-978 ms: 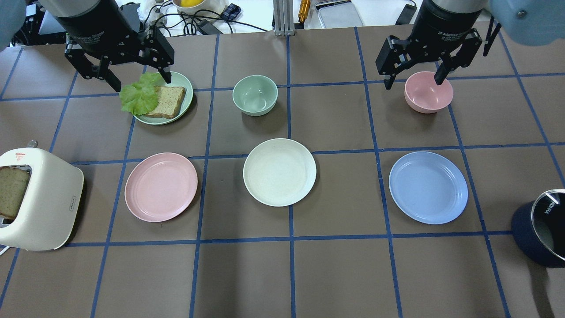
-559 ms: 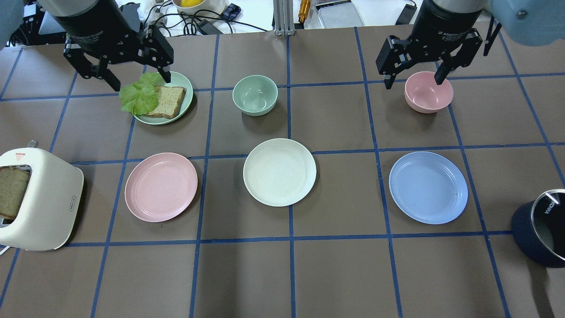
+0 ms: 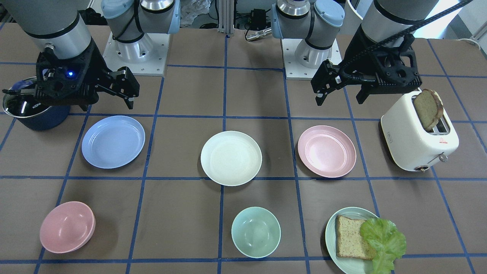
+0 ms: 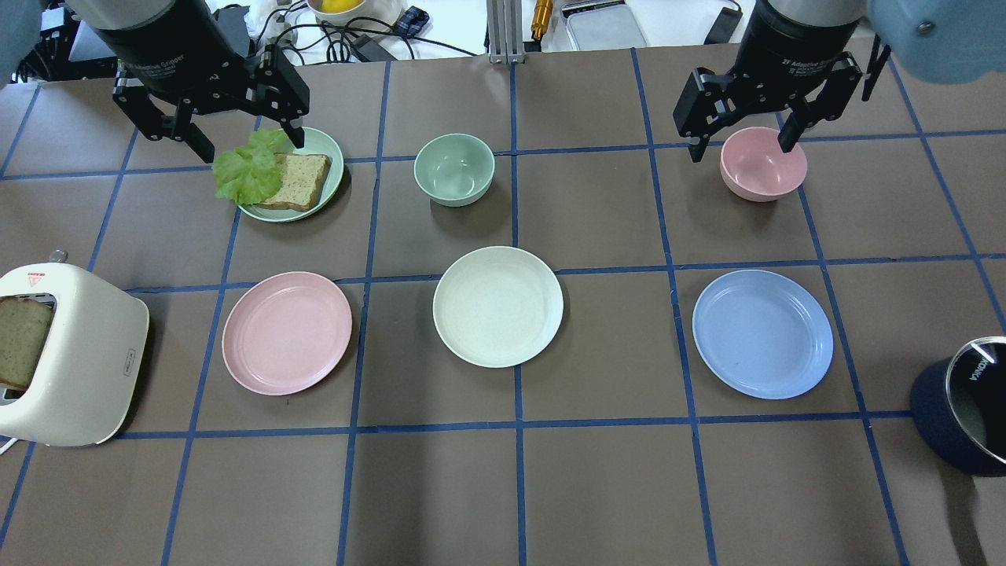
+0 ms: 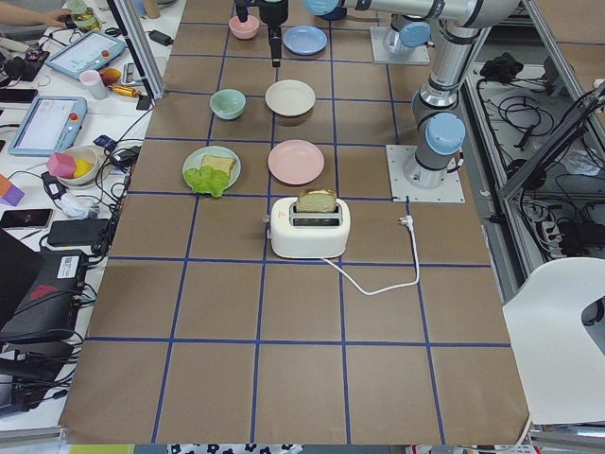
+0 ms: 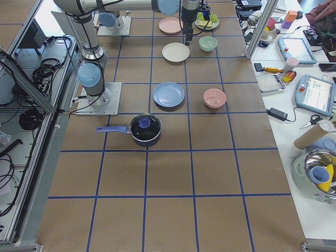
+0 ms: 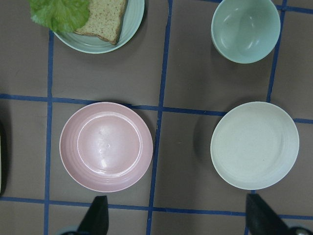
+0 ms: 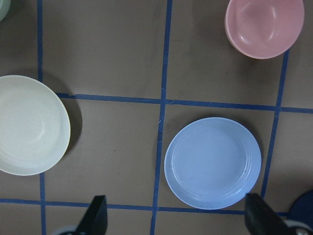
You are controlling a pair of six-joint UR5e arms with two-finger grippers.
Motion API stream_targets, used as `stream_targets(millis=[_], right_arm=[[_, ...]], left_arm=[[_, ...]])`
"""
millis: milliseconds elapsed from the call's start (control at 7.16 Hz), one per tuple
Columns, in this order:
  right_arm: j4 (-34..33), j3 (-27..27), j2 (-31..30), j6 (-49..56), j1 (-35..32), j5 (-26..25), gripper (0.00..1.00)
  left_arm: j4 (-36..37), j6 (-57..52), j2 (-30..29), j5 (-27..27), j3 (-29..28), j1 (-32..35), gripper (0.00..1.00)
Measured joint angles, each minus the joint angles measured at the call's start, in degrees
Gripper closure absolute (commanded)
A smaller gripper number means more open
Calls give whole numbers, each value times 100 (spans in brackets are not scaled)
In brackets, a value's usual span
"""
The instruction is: Stack three plates with pink and blue
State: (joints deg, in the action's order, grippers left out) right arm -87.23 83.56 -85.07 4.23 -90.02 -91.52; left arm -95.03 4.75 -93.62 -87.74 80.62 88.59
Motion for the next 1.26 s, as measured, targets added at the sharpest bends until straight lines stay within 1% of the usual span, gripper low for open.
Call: stream_targets(millis=[279, 559, 699, 978, 1118, 1257], right_arm=[[-9, 8, 20, 190, 85, -96, 0], [-19, 195, 46, 607, 466, -102, 0], [-106, 432, 42, 907, 775, -99, 0], [-543, 959, 37, 1451, 1362, -112, 8], [-764, 1238, 43, 1635, 1608, -128, 8], [-1021, 1556, 50, 1716, 1785, -217, 5]], left_arm=[[-11, 0, 6, -5, 5, 0, 0], [0, -34, 1, -3, 12, -5, 0], [4, -48, 1, -3, 12, -7, 0], [8, -71, 3, -5, 11, -8, 0], [-2, -76, -2, -6, 15, -7, 0], [-8, -76, -37, -9, 59, -3, 0]])
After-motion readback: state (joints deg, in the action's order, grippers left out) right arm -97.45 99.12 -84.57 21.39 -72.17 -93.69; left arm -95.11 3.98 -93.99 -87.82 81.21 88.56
